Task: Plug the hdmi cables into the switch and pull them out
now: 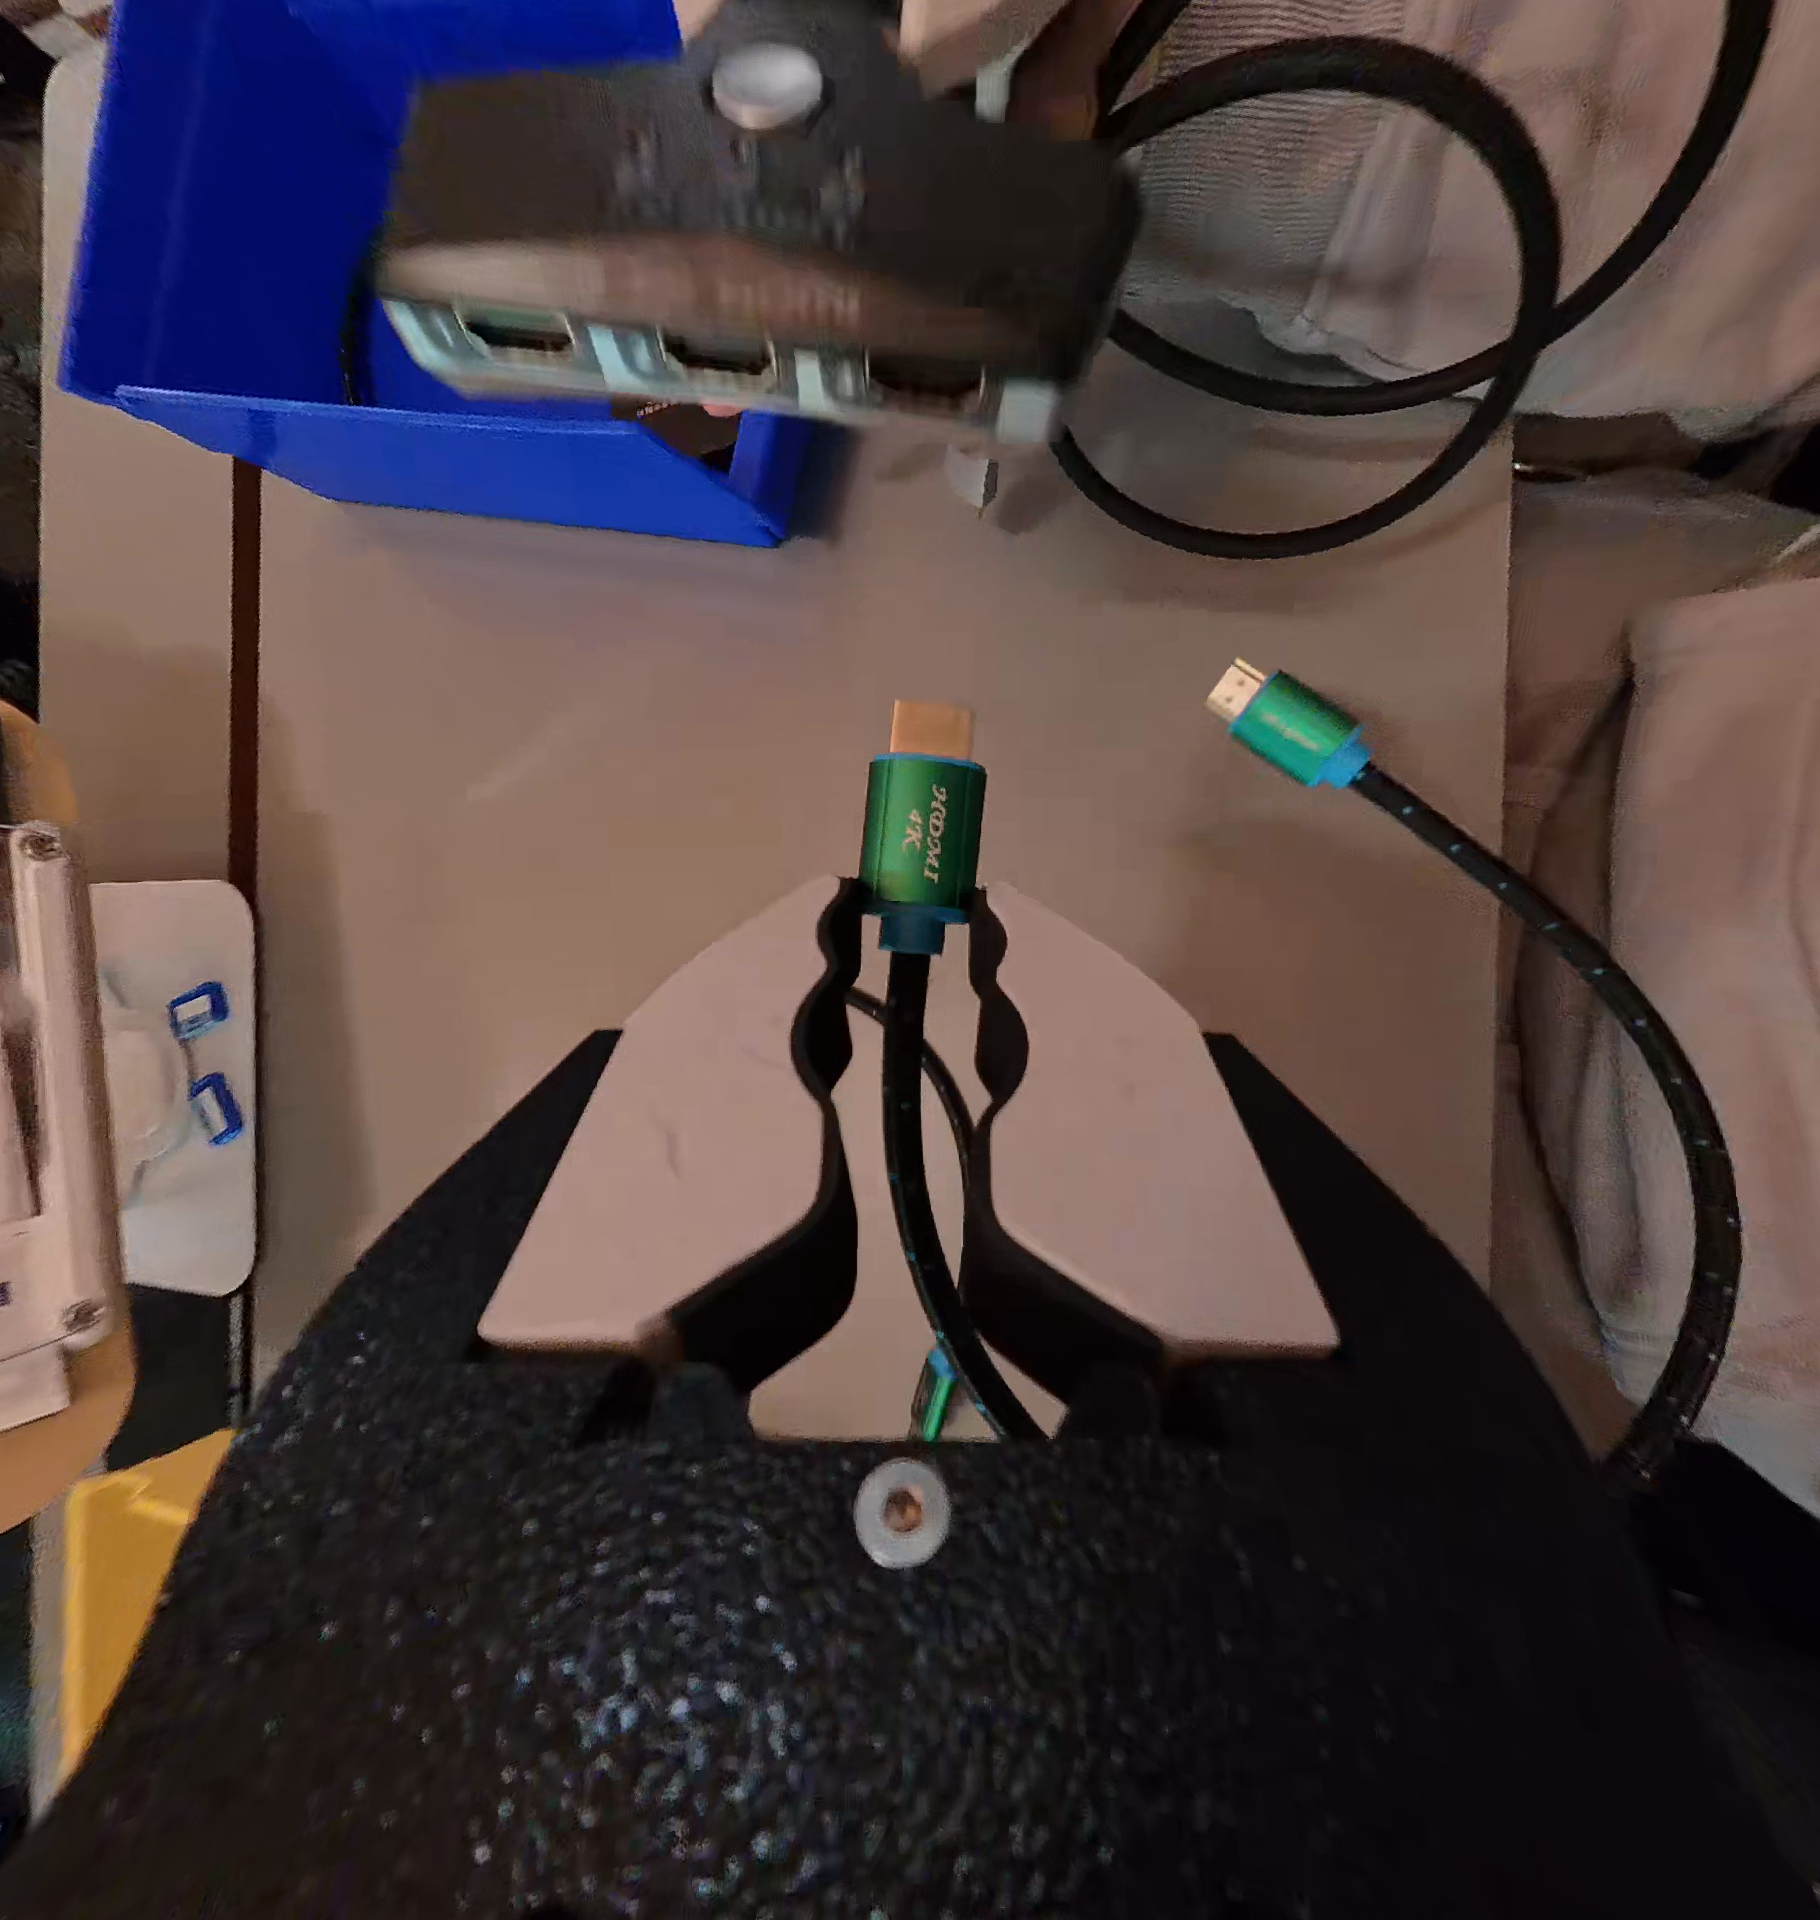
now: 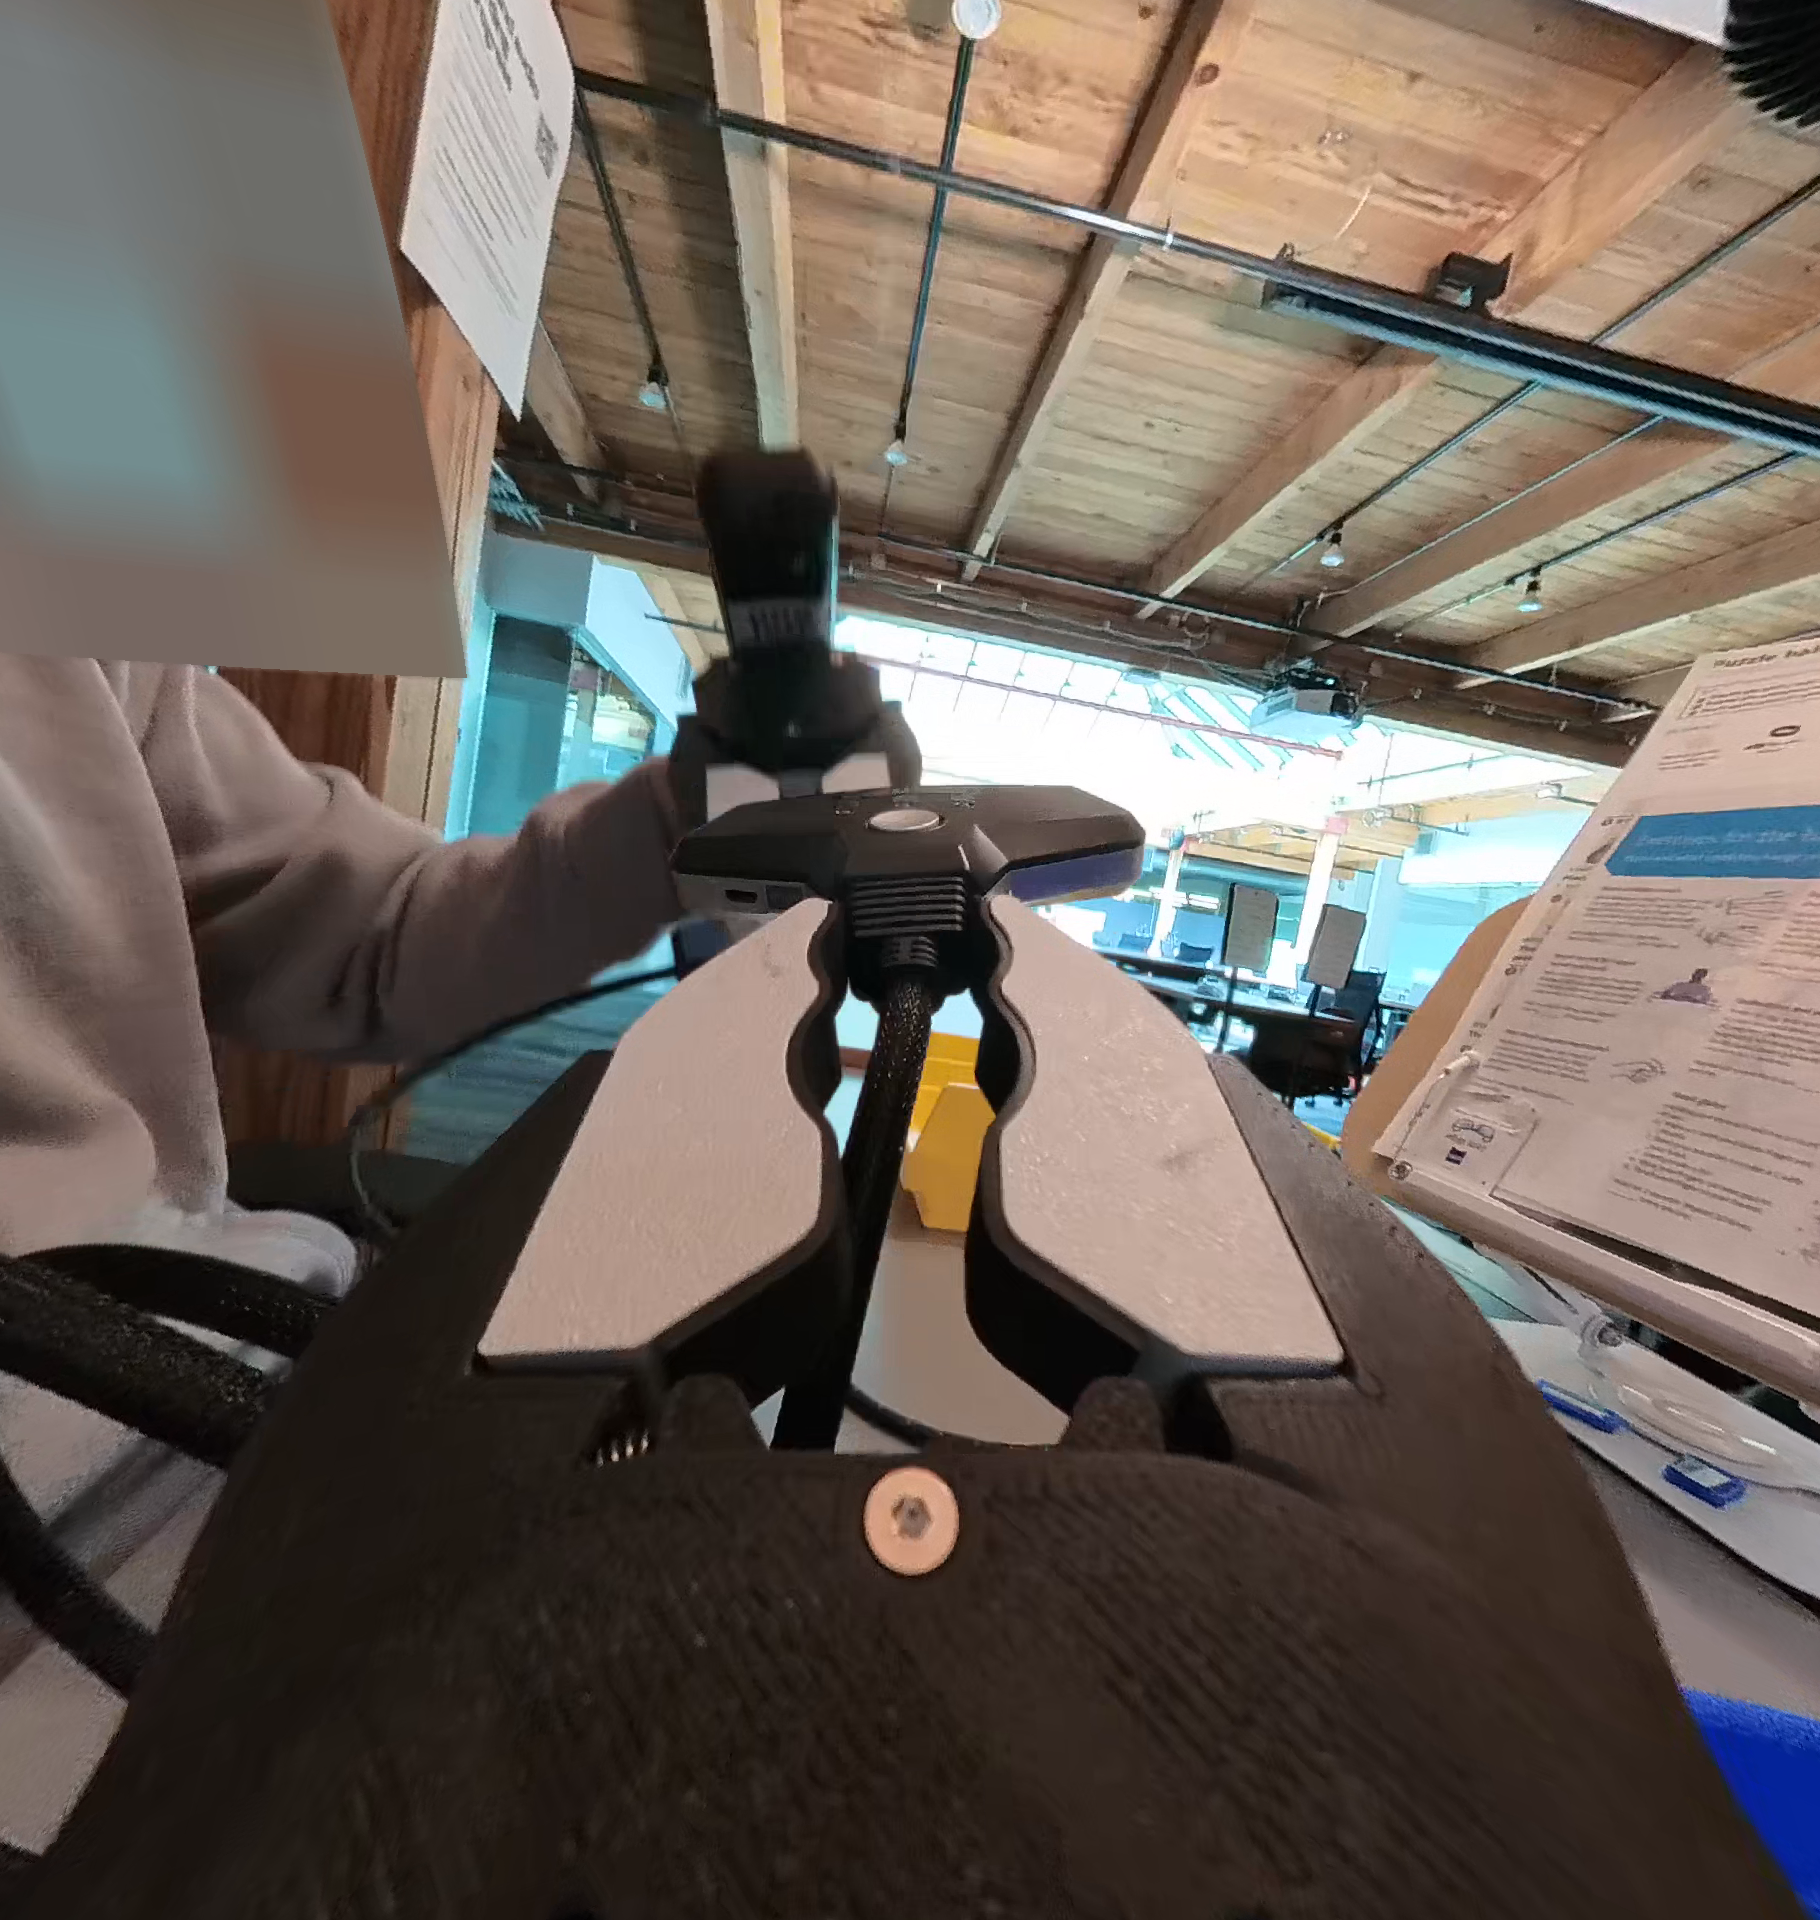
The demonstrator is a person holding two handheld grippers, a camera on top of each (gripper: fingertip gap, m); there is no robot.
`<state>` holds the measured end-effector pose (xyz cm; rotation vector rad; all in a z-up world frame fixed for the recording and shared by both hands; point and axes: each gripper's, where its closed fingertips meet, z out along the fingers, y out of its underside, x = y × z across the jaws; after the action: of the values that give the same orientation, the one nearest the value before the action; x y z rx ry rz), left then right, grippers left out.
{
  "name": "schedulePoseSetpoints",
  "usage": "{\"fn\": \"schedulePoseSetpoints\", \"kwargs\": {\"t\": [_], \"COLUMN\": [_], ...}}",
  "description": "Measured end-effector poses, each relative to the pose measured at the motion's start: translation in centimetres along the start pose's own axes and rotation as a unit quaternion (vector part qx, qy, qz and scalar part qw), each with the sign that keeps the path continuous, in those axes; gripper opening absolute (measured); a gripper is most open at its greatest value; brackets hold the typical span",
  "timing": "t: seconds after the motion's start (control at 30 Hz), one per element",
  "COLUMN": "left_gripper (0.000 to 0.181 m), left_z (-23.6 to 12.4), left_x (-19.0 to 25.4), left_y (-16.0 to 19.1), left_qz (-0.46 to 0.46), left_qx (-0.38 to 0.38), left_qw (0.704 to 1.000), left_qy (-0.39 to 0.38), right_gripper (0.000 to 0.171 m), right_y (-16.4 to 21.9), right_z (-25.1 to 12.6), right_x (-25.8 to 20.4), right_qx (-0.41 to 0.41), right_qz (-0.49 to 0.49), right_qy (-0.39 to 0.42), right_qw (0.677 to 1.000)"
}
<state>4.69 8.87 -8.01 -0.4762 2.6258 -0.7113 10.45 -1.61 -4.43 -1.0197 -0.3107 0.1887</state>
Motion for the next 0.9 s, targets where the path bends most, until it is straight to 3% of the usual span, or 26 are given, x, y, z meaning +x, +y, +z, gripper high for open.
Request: {"fn": "schedulePoseSetpoints", "kwargs": {"t": [0.23, 0.33, 0.47, 0.57, 0.9], "left_gripper": [0.019, 0.019, 0.019, 0.019, 0.019], "left_z": [-1.8, -1.0, 0.4, 0.4, 0.0], "left_x": [-0.4, -1.1, -0.6, -0.3, 0.0], "left_y": [-1.5, -1.2, -0.5, -0.7, -0.7], "left_qz": [0.046, 0.035, 0.011, 0.000, 0.019], "left_qx": [-0.059, -0.048, -0.007, 0.024, -0.036], "left_qw": [0.997, 0.998, 1.000, 0.999, 0.999], "left_qy": [-0.028, -0.036, 0.011, 0.028, 0.005], "right_gripper": [0.022, 0.022, 0.022, 0.022, 0.022], "right_y": [-0.3, -0.5, -0.7, 0.4, 2.5], "right_z": [0.1, -0.2, -0.4, -0.4, 0.3], "right_x": [-0.4, -0.5, -0.4, 0.0, -0.1], "right_qx": [0.010, 0.012, 0.019, -0.020, -0.081], "right_qz": [0.001, -0.002, 0.001, -0.006, -0.016], "right_qy": [-0.013, -0.015, -0.013, 0.001, 0.003], "right_qw": [1.000, 1.000, 1.000, 1.000, 0.997]}}
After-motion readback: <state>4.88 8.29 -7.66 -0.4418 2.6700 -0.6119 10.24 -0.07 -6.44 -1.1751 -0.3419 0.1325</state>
